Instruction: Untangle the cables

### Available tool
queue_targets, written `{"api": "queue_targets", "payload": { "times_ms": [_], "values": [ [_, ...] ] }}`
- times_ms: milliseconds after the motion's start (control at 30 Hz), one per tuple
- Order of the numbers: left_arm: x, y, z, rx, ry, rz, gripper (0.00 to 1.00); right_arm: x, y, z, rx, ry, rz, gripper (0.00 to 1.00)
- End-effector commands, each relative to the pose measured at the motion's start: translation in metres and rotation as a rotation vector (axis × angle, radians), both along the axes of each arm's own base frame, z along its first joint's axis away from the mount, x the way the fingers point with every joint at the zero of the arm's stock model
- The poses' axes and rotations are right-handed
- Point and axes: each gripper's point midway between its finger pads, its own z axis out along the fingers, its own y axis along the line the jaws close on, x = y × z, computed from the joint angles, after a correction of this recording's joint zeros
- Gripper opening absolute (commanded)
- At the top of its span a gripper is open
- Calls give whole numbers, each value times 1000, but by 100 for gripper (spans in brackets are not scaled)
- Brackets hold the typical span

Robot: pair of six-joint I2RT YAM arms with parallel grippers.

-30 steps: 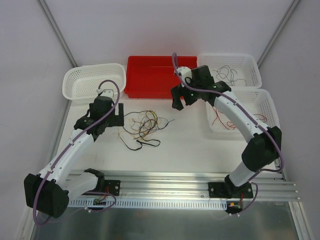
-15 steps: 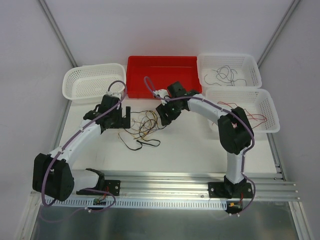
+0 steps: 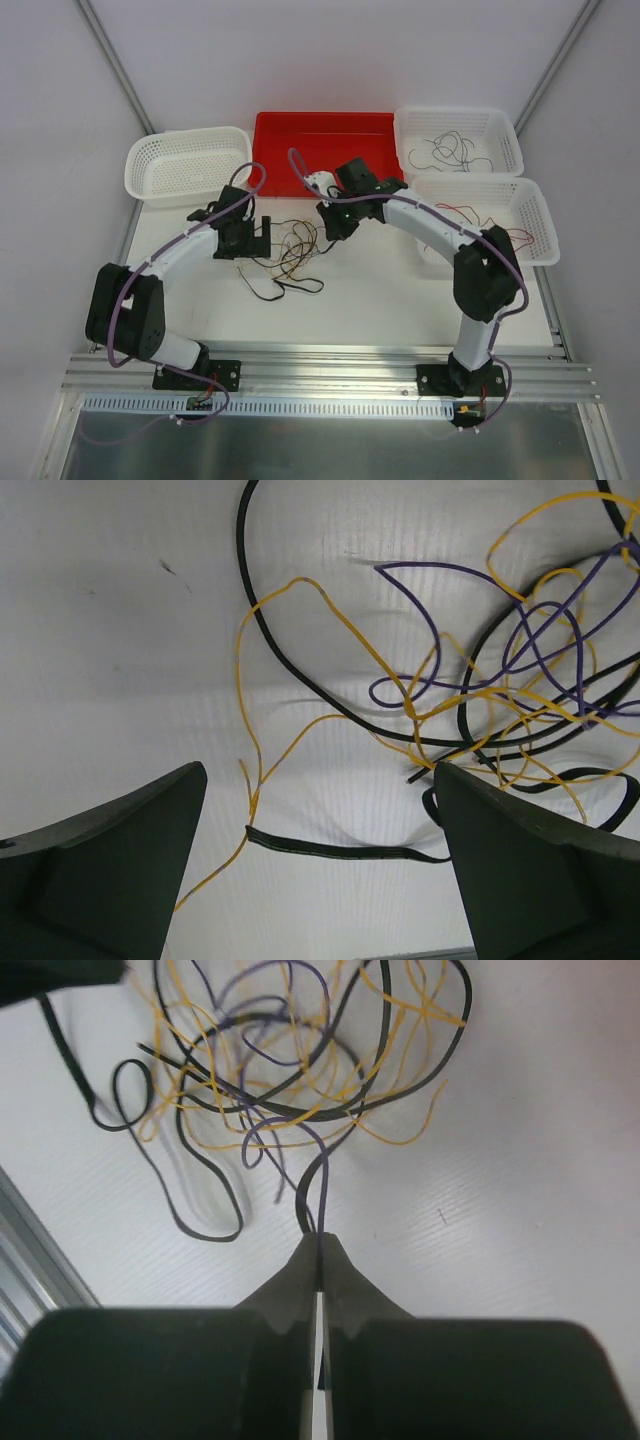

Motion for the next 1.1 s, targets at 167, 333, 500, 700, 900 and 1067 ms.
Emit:
{"api": "queue_targets", "payload": {
  "times_ms": [167, 333, 500, 700, 900, 1067],
  "values": [
    [11, -12, -7, -47, 40, 30, 99, -30, 2, 146, 135, -264, 57, 1],
    [10, -12, -14, -41, 64, 36, 99, -41, 6, 169, 142, -308, 63, 1],
    [11, -13, -13, -42, 61, 35, 99, -48, 8, 194, 178, -349, 52, 1],
    [10, -13, -16, -39, 71, 36, 99, -52, 12, 255, 291, -444, 33, 1],
    [10, -12, -15, -37, 75, 38, 99, -68, 3, 330, 465, -573, 18, 1],
    [10, -11, -13, -29, 69, 38, 99, -81, -22, 399, 666, -762, -48, 1]
  ]
}}
